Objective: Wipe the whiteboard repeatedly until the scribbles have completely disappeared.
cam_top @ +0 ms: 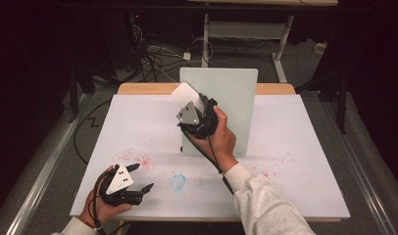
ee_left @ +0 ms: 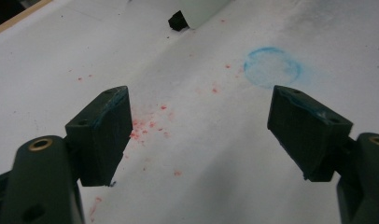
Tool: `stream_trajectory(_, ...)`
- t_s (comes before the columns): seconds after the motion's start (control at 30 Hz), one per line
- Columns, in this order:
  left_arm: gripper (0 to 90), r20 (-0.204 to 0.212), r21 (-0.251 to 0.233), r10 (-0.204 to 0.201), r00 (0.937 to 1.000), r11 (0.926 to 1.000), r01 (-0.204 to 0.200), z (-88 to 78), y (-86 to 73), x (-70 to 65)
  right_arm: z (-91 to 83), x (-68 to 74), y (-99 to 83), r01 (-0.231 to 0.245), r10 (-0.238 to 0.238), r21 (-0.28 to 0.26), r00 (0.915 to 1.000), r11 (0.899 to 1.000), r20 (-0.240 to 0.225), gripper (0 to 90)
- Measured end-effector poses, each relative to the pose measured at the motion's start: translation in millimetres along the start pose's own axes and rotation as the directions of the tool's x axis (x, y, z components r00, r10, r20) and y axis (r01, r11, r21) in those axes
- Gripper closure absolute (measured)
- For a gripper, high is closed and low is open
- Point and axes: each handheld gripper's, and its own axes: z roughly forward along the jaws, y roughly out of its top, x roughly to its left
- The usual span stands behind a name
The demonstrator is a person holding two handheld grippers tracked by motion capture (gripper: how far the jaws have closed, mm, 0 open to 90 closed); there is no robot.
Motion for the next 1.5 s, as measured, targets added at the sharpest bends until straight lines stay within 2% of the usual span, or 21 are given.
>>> stream_trajectory(0.03, 21.3, 0.0, 0.0, 0.001, 1.0, 1.0, -0.001, -0.1, 0.0, 0.0, 0.1, 0.8, -0.2, 0.007, -0.007, 0.001, 1.0, 1.0, 0.006, 30.8)
stream_trajectory(0.1, 21.3, -0.001, -0.002, 0.001, 1.0, 1.0, -0.001, -0.2, 0.1, -0.4, -0.2, -2.4, 0.5, 0.0, 0.0, 0.001, 0.9999, 1.0, -0.011, 30.8)
stream_trajectory(0.17, 21.3, -0.002, -0.002, 0.002, 1.0, 1.0, -0.002, -0.2, 0.0, -0.4, -0.8, -8.1, 2.4, 0.007, -0.007, 0.004, 0.9998, 1.0, 0.021, 30.8)
stream_trajectory(0.33, 21.3, -0.001, -0.003, 0.0, 1.0, 1.0, 0.0, -0.4, -0.4, -0.3, -2.4, -37.6, 4.4, -0.071, 0.071, -0.001, 0.9943, 0.997, 0.08, 30.8)
stream_trajectory(0.43, 21.3, 0.001, -0.002, 0.001, 1.0, 1.0, -0.001, 0.0, -0.3, -0.4, -3.2, -46.0, 3.7, -0.101, 0.101, -0.007, 0.9906, 0.995, 0.092, 30.8)
stream_trajectory(0.53, 21.3, 0.003, -0.001, 0.001, 1.0, 1.0, -0.001, 0.4, 0.1, -0.7, -2.6, -41.4, 3.4, -0.098, 0.098, -0.005, 0.9907, 0.995, 0.095, 30.8)
stream_trajectory(0.63, 21.3, 0.004, 0.0, 0.002, 1.0, 1.0, -0.002, 0.9, 0.4, -0.9, -1.7, -29.8, 2.7, -0.073, 0.073, -0.001, 0.9942, 0.997, 0.079, 30.8)
stream_trajectory(0.83, 21.3, 0.007, 0.001, 0.005, 1.0, 1.0, -0.005, 1.1, 0.5, -1.1, -0.5, -0.6, -0.7, -0.001, 0.001, 0.012, 1.0, 1.0, 0.007, 30.8)
stream_trajectory(0.9, 21.3, 0.006, 0.0, 0.004, 1.0, 1.0, -0.004, 0.6, 0.3, -1.1, -0.4, 4.3, -2.5, 0.007, -0.007, 0.011, 1.0, 1.0, 0.004, 30.8)
stream_trajectory(1.03, 21.3, 0.006, 0.001, 0.003, 1.0, 1.0, -0.003, 0.7, -0.4, -0.6, -1.2, 1.7, -3.7, -0.006, 0.006, 0.007, 1.0, 1.0, -0.008, 30.8)
stream_trajectory(1.2, 21.3, 0.006, 0.0, 0.002, 1.0, 1.0, -0.002, 0.4, -0.7, -0.5, -1.5, -3.9, -3.3, -0.022, 0.022, 0.002, 0.9996, 1.0, 0.02, 30.8)
stream_trajectory(1.33, 21.3, 0.006, 0.002, 0.003, 1.0, 1.0, -0.003, 0.8, -0.6, -0.7, -2.5, -13.1, -4.8, -0.059, 0.06, -0.006, 0.997, 0.998, 0.05, 30.8)
stream_trajectory(1.5, 21.3, 0.008, 0.005, 0.004, 1.0, 1.0, -0.004, 1.6, -0.3, -1.4, -3.7, -20.7, -6.7, -0.081, 0.082, -0.008, 0.9946, 0.997, 0.063, 30.8)
